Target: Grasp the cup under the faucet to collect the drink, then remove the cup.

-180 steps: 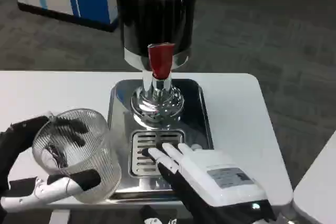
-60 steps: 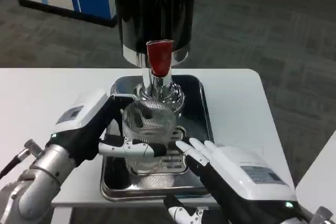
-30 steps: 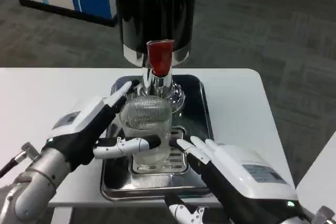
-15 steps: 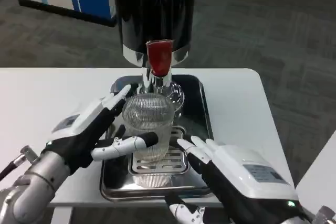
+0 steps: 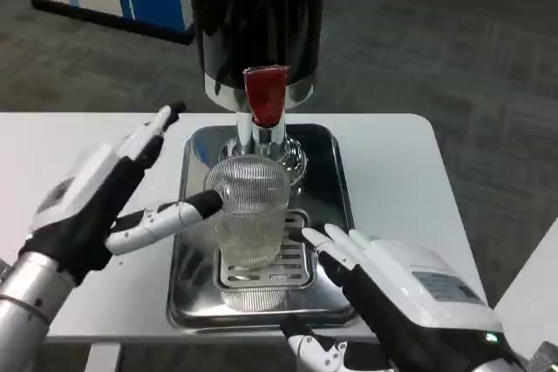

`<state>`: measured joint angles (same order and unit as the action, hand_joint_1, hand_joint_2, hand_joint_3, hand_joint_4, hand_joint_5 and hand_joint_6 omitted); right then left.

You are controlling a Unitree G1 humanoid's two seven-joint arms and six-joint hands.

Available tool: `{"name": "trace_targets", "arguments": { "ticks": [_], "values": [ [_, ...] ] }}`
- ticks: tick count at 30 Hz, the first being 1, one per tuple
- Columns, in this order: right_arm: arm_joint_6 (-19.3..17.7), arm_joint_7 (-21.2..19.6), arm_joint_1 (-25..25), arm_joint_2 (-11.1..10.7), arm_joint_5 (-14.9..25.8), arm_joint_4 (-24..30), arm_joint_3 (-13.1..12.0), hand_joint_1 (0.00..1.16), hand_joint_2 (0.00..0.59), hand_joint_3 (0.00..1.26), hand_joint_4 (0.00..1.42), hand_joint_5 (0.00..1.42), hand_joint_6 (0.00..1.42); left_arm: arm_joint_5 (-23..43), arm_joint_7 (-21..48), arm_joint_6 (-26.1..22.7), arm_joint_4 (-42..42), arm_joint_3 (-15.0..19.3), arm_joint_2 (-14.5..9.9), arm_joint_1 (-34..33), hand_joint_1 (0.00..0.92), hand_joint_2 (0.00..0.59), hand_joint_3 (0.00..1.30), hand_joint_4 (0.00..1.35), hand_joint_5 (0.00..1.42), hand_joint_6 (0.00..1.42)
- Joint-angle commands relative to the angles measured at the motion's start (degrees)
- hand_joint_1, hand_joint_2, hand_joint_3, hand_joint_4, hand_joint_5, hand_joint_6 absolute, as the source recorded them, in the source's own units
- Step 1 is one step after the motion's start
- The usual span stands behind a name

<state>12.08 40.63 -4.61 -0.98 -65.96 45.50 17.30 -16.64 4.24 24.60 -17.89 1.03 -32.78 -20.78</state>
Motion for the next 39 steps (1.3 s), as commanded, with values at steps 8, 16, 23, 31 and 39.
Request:
{"name": "trace_targets", "arguments": {
  "ticks": [8,16,23,31,39],
  "values": [
    [0.3,-1.1,0.3,-0.1,-0.1,-0.5,1.0,0.45,0.446,0.07,0.0,0.0,0.0,24.9,9.4,2.0,6.6,7.1,5.2,0.6,0.0,0.033,0.23,0.22,0.22,0.22],
    [0.5,-1.4,0.0,-0.3,0.2,-0.2,0.6,0.45,0.446,0.07,0.0,0.0,0.0,37.4,18.4,-7.3,9.9,8.0,7.7,-3.1,0.0,0.031,0.46,0.4,0.38,0.34],
    [0.7,-1.6,-0.3,-0.5,0.4,-0.1,0.5,0.45,0.446,0.07,0.0,0.0,0.0,40.7,20.7,-12.8,11.5,8.8,9.1,-4.4,0.0,0.04,0.41,0.38,0.39,0.35],
    [0.8,-1.6,-0.4,-0.6,0.7,0.1,0.2,0.45,0.446,0.07,0.0,0.0,0.0,42.5,21.9,-18.1,13.7,8.9,11.0,-5.4,0.0,0.041,0.36,0.32,0.36,0.33],
    [0.7,-1.6,-0.8,-0.6,0.9,0.6,0.1,0.45,0.446,0.07,0.0,0.0,0.0,42.7,24.9,-21.1,13.7,8.7,12.4,-7.2,0.0,0.042,0.34,0.3,0.34,0.31]
  ]
}}
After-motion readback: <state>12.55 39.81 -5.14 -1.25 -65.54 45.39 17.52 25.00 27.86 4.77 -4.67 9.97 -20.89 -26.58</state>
